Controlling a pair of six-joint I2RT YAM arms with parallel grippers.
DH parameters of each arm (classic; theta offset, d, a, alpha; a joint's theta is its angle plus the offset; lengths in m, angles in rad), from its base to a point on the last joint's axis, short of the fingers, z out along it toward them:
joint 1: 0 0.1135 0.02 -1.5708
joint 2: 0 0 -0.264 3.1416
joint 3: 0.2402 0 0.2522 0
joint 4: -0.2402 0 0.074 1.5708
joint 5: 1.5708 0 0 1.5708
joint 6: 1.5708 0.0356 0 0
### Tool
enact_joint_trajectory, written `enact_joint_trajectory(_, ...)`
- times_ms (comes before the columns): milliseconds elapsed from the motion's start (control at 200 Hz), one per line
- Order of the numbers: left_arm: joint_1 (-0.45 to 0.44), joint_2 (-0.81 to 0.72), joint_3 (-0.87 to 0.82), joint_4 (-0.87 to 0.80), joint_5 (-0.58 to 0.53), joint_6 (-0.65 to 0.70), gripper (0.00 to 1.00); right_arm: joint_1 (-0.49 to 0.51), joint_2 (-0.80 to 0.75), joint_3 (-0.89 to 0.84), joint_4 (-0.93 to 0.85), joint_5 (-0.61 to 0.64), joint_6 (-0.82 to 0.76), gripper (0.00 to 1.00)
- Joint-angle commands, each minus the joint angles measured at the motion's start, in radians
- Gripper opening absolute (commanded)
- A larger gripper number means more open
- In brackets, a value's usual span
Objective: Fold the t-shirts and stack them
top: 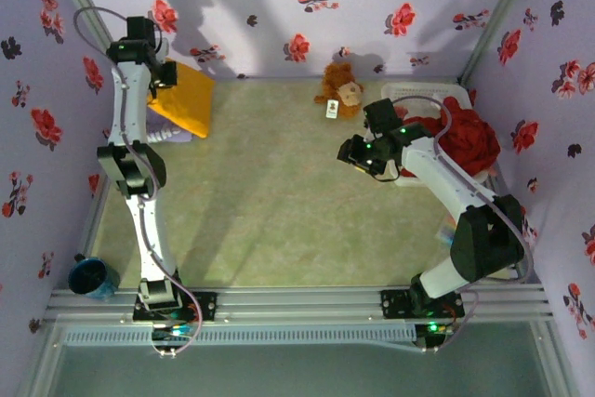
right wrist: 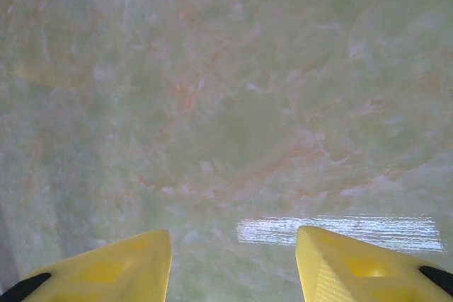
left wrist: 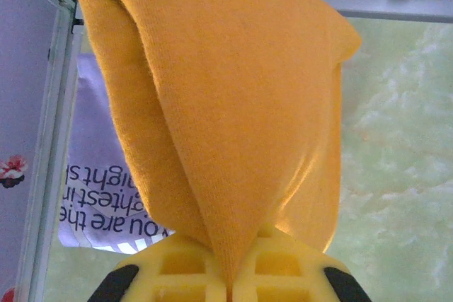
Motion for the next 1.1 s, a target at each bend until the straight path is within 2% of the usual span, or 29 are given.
enact_joint_trajectory(0,0.020,-0.076,0.041,0.026,0.019,0.018,0.00,0.007,-0.004,-0.004,-0.027,0.012,-0.006,0.51)
enact_joint_trajectory(600,0.086,-0.063,-0.002,0.010,0.041,0.026,0.00,0.020,0.021,0.018,-0.027,0.012,-0.004,0.51)
enact_joint_trajectory(810,0.127,-0.012,-0.010,0.011,0.097,0.066,0.00,0.022,0.039,0.037,-0.047,0.009,-0.013,0.51)
enact_joint_trajectory(1095,0.078,-0.031,-0.007,0.048,0.143,0.114,0.00,0.029,0.070,0.053,-0.042,0.010,-0.008,0.51)
